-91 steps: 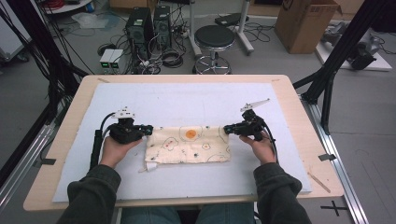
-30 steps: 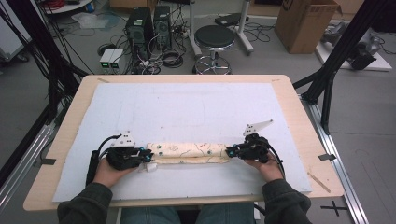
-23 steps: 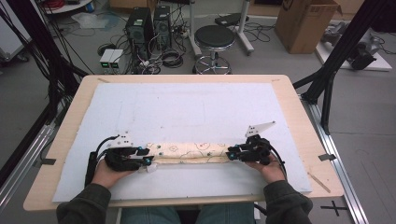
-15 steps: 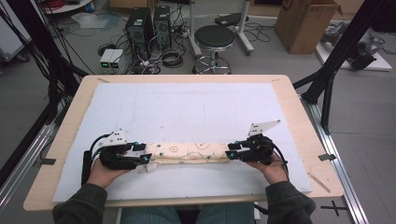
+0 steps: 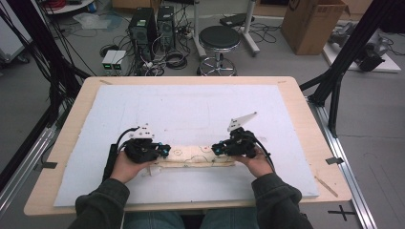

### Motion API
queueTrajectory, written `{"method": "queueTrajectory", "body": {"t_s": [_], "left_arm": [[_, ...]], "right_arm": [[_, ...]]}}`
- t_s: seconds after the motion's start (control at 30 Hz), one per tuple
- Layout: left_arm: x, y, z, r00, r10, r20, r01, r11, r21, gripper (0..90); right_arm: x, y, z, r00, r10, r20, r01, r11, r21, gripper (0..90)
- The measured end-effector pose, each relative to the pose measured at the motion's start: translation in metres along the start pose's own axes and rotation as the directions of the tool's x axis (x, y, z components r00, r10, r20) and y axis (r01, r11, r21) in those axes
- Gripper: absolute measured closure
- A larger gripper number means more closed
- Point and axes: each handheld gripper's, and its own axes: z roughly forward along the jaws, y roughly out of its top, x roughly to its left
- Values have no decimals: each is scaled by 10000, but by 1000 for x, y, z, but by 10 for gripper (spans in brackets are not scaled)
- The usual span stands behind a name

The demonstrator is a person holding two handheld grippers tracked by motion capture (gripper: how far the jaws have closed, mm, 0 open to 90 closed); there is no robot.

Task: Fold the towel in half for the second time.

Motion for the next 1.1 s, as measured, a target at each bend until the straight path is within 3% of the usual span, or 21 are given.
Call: {"method": "queueTrajectory", "body": {"t_s": [0.27, 0.5, 1.1], "left_arm": [[-5, -1, 14, 9991, 319, 295, -339, 9970, 702, 854], [-10, -10, 16, 9976, 618, 305, -653, 9888, 1342, 811], [-1, -26, -12, 9984, 558, -22, -551, 9913, 1191, 781]], "right_arm": [[-2, 4, 29, 9999, -131, -51, 135, 9955, 935, 816], [2, -3, 33, 9994, -315, -163, 332, 9924, 1183, 816], [4, -27, 12, 9987, -437, 266, 407, 9937, 1046, 761]]}}
